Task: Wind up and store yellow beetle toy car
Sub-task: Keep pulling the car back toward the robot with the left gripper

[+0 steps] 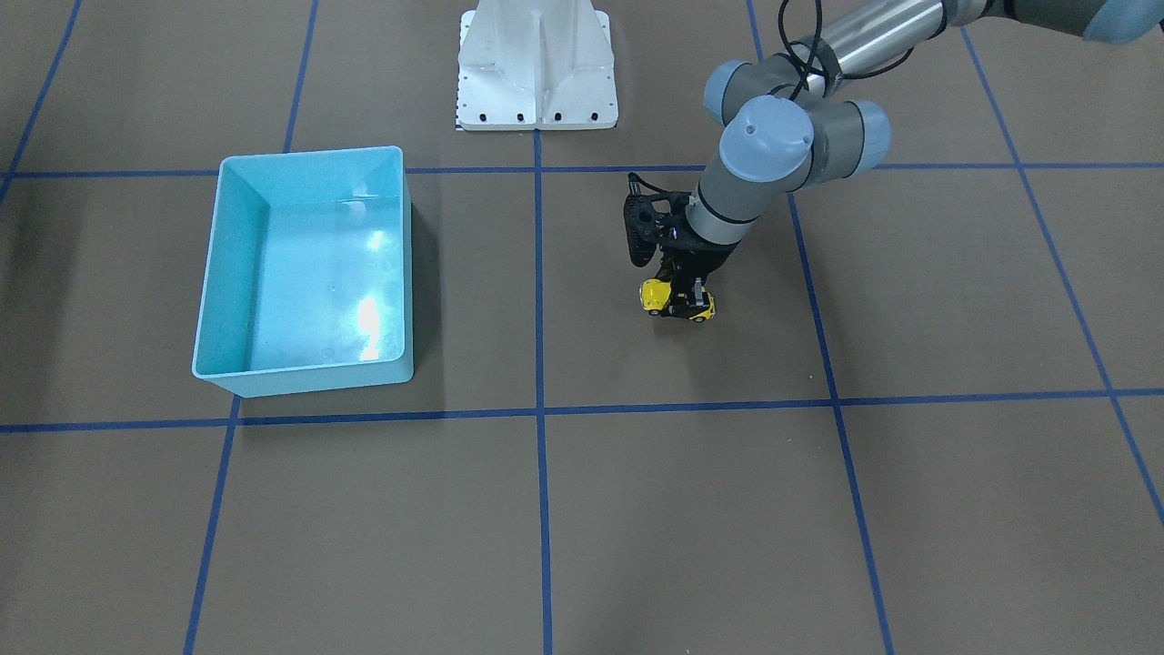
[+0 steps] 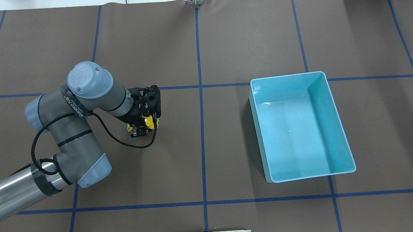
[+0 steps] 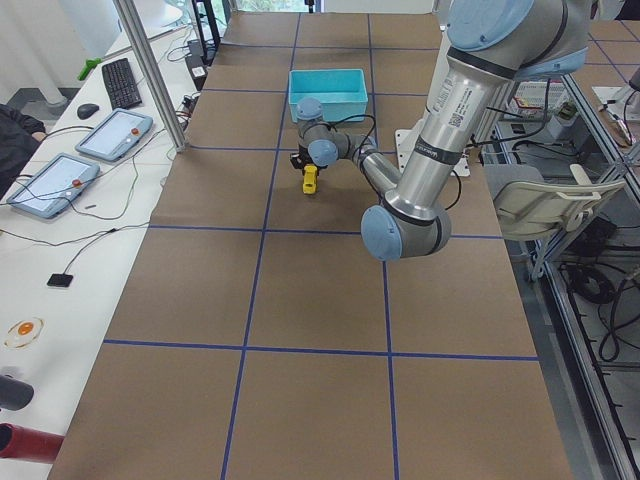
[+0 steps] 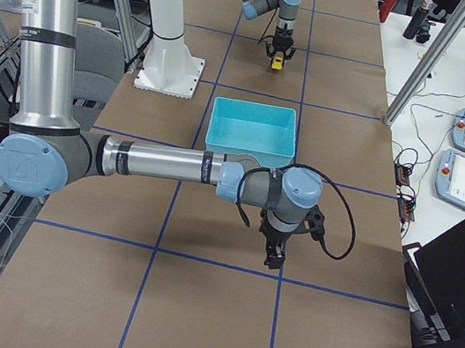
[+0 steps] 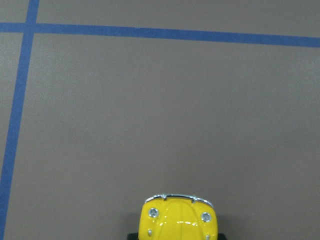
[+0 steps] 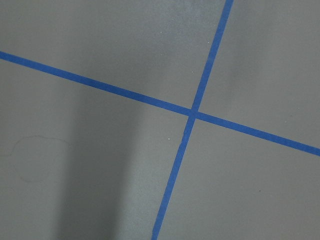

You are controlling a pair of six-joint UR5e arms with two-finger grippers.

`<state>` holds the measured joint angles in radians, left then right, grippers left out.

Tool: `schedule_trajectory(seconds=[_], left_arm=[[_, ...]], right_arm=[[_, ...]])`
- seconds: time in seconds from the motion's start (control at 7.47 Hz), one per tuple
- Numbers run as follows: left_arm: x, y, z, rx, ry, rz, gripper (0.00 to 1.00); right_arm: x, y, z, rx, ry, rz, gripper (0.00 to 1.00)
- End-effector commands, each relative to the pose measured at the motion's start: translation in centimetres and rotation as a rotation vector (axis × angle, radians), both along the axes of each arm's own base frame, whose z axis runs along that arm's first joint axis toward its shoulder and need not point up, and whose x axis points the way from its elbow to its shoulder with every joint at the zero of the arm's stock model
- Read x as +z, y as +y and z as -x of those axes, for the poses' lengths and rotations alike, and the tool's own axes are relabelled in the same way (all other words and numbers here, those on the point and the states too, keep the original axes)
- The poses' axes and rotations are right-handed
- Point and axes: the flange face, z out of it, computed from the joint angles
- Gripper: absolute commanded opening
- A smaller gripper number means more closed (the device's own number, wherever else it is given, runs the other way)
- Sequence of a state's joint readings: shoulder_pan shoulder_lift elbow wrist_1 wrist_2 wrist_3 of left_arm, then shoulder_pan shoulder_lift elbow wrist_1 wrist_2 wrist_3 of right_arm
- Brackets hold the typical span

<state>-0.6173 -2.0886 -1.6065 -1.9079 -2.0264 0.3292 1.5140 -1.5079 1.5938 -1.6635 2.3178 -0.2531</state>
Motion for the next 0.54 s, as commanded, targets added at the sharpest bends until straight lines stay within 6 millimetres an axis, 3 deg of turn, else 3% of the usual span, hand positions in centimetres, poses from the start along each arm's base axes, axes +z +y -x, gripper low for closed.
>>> schedule_trajectory(seconds=[0.0,0.4], left_arm=[[1.11,-0.41,-0.66,0.003,0.024,-0.02,0.0],[1.12,-0.47,-0.46,0.011,0.033,-0.014,0.0]], right_arm=[[-0.01,0.0,0.0,0.0,0.0,-0.001,1.0],[0.07,0.0,0.0,0.0,0.0,0.001,1.0]])
